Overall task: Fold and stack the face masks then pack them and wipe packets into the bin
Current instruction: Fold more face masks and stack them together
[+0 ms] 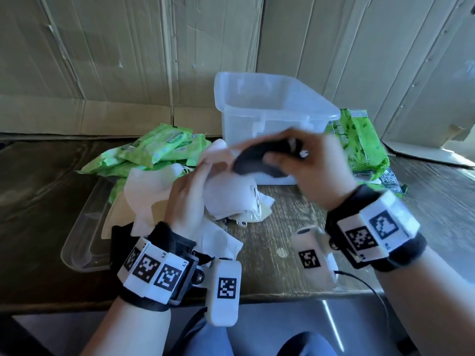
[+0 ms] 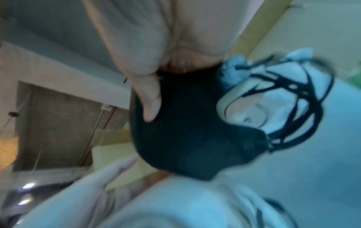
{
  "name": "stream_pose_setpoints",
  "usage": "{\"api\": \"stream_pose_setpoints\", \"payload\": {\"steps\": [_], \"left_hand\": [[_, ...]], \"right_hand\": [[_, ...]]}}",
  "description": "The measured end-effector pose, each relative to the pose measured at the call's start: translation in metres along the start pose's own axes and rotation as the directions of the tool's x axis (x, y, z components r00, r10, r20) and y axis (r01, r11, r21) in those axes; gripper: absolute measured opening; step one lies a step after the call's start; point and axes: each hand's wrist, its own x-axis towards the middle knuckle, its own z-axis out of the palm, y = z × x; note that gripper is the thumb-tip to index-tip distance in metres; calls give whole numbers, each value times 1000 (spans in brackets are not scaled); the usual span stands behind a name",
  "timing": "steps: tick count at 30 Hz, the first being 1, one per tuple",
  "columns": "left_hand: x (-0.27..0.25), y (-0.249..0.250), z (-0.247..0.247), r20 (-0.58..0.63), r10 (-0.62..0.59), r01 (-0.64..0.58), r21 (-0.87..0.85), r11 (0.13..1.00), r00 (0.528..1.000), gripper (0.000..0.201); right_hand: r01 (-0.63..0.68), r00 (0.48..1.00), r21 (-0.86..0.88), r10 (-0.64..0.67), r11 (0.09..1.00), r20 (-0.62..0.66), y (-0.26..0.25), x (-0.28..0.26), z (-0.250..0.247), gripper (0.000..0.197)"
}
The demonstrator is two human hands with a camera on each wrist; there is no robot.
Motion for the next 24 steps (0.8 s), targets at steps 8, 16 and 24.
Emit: {"api": "stream_pose_setpoints", "payload": {"steps": [8,16,24], "left_hand": [[0,-6,-2,7,57,-57,75,996,998,27],[9,-10,-6,-23,63,-60,118,991,998,12],[-3,1,-1,111,75,-83,72,994,991,25]], "right_hand": [[18,855,104,-69,994,514,2,-17,18,28],[25,734,285,-211,958,646,-12,-25,-11,9],[-101,942,403,-43,910,332,-12,-12,-8,57]]}}
